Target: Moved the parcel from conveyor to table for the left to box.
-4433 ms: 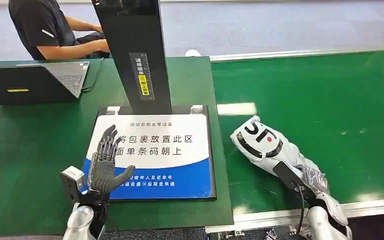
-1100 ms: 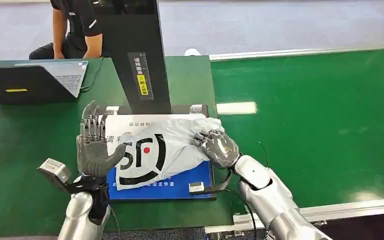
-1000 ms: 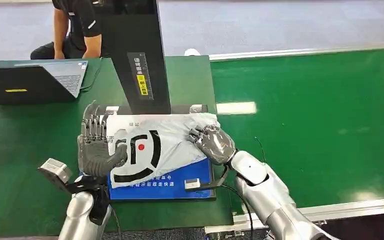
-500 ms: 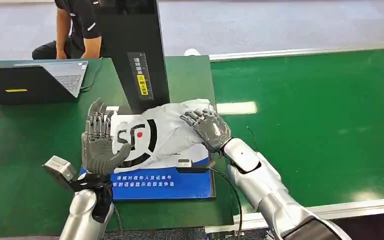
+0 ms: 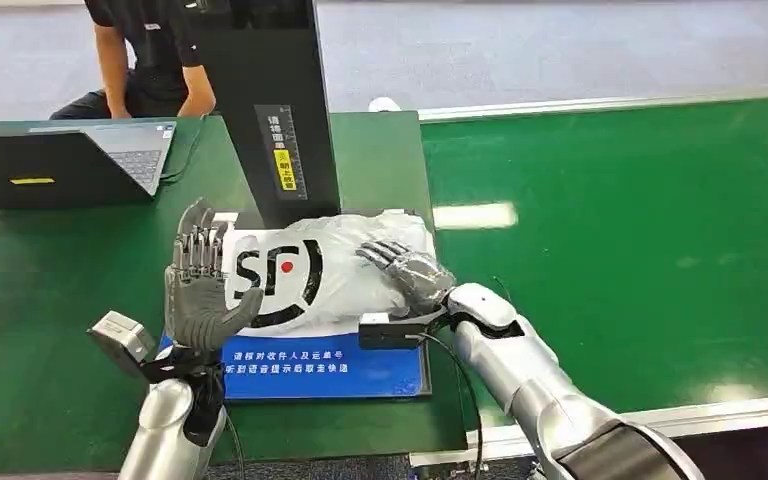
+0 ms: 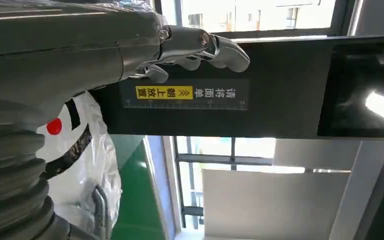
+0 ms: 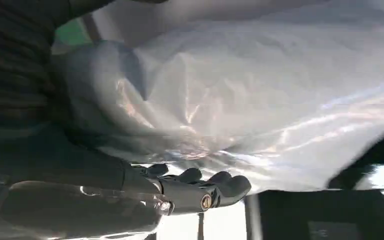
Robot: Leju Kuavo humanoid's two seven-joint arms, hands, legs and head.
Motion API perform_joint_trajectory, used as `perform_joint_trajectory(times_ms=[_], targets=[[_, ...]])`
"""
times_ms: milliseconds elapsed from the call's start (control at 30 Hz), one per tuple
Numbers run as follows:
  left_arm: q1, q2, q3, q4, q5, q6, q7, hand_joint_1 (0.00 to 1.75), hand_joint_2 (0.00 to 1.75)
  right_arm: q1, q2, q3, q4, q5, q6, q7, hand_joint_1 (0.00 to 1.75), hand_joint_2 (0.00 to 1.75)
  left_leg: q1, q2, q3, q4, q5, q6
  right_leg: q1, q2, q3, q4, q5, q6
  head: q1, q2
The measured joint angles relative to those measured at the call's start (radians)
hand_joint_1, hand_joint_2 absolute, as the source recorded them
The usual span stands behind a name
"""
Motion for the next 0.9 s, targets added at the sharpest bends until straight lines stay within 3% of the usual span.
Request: perform_joint_trajectory(times_ms=[167, 367, 500, 667, 900], targets=[[0.011, 0.000, 0.006, 0.000, -0.010, 0.000, 0.000, 0.00, 1.75, 0.068, -0.002, -0.034, -0.115, -0.254, 0.143, -0.117, 0.00, 1.75, 0.000, 0.000, 0.000, 0.000, 0.000, 0.000, 0.000, 0.000, 0.000, 0.000, 0.000, 0.000, 0.000, 0.000], [0.047, 0.000, 0.035, -0.006, -0.018, -0.004, 0.000, 0.00, 1.75, 0.207, -0.030, -0.097, -0.407, -0.758, 0.376, -0.091, 0.00, 1.75, 0.000, 0.000, -0.002, 0.000, 0.000, 0.000, 0.000, 0.000, -0.002, 0.000, -0.001, 0.000, 0.000, 0.000], [0.058, -0.001, 0.050, -0.006, -0.018, -0.006, 0.000, 0.00, 1.75, 0.296, -0.071, -0.145, -0.577, -0.990, 0.518, -0.081, 0.00, 1.75, 0.000, 0.000, -0.001, 0.000, 0.000, 0.000, 0.000, 0.000, -0.002, -0.001, 0.000, 0.000, 0.000, 0.000], [0.066, -0.001, 0.068, -0.006, -0.030, -0.020, 0.000, 0.00, 1.75, 0.414, -0.127, -0.233, -0.754, -1.107, 0.608, -0.078, 0.00, 1.75, 0.000, 0.000, -0.002, 0.000, -0.001, 0.000, 0.000, -0.001, -0.001, -0.001, 0.000, 0.000, 0.000, 0.000], [0.068, -0.002, 0.082, 0.009, -0.123, -0.046, 0.000, 0.00, 1.75, 0.537, -0.150, -0.385, -0.896, -1.071, 0.616, -0.058, 0.00, 1.75, 0.000, 0.000, -0.002, 0.000, -0.001, 0.000, 0.000, -0.001, -0.002, -0.001, -0.001, 0.000, 0.000, 0.000]])
